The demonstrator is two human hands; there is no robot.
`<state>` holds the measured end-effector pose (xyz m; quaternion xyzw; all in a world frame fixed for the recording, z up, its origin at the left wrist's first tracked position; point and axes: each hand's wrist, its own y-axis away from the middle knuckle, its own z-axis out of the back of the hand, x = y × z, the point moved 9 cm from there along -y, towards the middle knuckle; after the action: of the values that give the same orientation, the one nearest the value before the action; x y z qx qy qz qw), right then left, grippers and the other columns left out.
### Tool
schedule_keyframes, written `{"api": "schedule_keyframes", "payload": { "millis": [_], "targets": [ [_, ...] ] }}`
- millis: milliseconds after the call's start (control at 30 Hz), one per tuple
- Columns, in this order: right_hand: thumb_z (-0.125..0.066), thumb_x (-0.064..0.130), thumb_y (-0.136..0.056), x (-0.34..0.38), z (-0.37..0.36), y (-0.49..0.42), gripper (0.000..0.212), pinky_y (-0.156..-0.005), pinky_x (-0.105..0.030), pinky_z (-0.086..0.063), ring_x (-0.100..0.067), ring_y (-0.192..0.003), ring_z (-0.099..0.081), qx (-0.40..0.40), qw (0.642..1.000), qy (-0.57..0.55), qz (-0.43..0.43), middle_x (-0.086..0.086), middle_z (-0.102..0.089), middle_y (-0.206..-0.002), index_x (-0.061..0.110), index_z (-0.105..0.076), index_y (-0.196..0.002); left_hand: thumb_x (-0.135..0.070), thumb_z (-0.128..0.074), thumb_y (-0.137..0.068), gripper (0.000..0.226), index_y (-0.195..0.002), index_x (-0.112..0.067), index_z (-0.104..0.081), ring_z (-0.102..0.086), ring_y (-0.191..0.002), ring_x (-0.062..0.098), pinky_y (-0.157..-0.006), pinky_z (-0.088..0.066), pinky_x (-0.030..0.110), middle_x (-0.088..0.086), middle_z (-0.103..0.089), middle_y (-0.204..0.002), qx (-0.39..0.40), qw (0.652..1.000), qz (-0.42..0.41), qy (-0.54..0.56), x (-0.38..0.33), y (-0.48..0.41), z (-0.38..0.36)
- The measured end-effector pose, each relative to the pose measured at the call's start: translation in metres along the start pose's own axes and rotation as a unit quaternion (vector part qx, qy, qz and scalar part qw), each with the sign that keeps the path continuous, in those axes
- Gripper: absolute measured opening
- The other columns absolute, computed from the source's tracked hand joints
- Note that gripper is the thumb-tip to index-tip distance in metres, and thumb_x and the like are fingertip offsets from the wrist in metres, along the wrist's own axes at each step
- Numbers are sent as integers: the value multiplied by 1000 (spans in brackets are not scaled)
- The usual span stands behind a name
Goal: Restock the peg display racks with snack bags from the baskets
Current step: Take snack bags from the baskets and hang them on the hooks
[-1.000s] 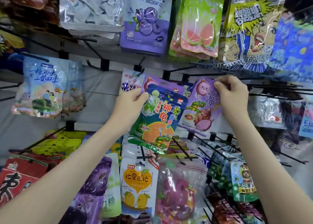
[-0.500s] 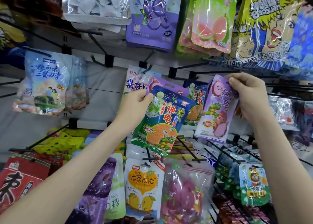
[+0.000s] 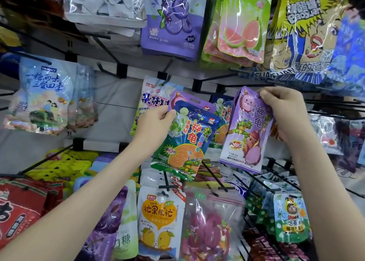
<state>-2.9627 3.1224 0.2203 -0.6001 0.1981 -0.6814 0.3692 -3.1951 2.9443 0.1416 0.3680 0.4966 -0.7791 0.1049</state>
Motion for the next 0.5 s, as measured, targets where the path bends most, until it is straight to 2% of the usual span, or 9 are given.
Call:
{"api": "schedule_keyframes", "payload": {
  "millis": [100,200,233,367,433,500],
  "targets": [
    [-52,6,-94,-10,-9,-8,22,-75,-32,-47,-18,-77,-57,12,1000,20,3,-1,-64,-77,16,-68,-82,-18,-50,-98,39,-62,-10,-35,-22,-56,14,-54,-15,30,-2,-24,-54,-2,1000,-12,-7,-1,-1,1],
    [-50,-2,-93,-23,-20,-17,17,-70,-13,-45,-1,-71,-57,-6,1000,7,7,5,-63,-79,5,-66,-90,-16,-51,-97,45,-59,-15,-26,-19,-52,10,-49,-14,27,-4,-21,-52,-5,1000,-13,-21,1,1,4],
    [-51,-3,-92,-27,-23,-20,17,-70,-13,-45,1,-72,-58,-15,1000,-2,4,3,-64,-81,6,-65,-90,-16,-51,-96,47,-58,-16,-25,-20,-50,10,-48,-16,26,-5,-20,-52,-5,1000,-11,-22,2,2,4],
    [-52,-2,-89,-52,-42,-38,26,-77,-29,-47,-17,-84,-59,-39,999,-3,-24,-5,-66,-87,16,-66,-78,-15,-51,-97,46,-58,-15,-26,-21,-48,10,-47,-16,25,-3,-21,-53,-8,1000,-7,-23,3,6,7],
    [-53,-2,-87,-60,-49,-44,31,-78,-30,-47,-19,-85,-59,-51,997,-22,-53,-6,-66,-88,23,-64,-72,-17,-51,-97,46,-58,-16,-27,-20,-48,10,-48,-16,25,-5,-21,-52,-10,1000,0,-20,4,7,10],
    [-54,-3,-87,-64,-56,-48,30,-80,-32,-48,-19,-86,-59,-54,996,-34,-70,-3,-66,-86,22,-63,-72,-18,-51,-97,46,-58,-16,-27,-21,-48,9,-48,-15,25,-6,-20,-49,-11,1000,6,-11,6,9,13]
  ]
}}
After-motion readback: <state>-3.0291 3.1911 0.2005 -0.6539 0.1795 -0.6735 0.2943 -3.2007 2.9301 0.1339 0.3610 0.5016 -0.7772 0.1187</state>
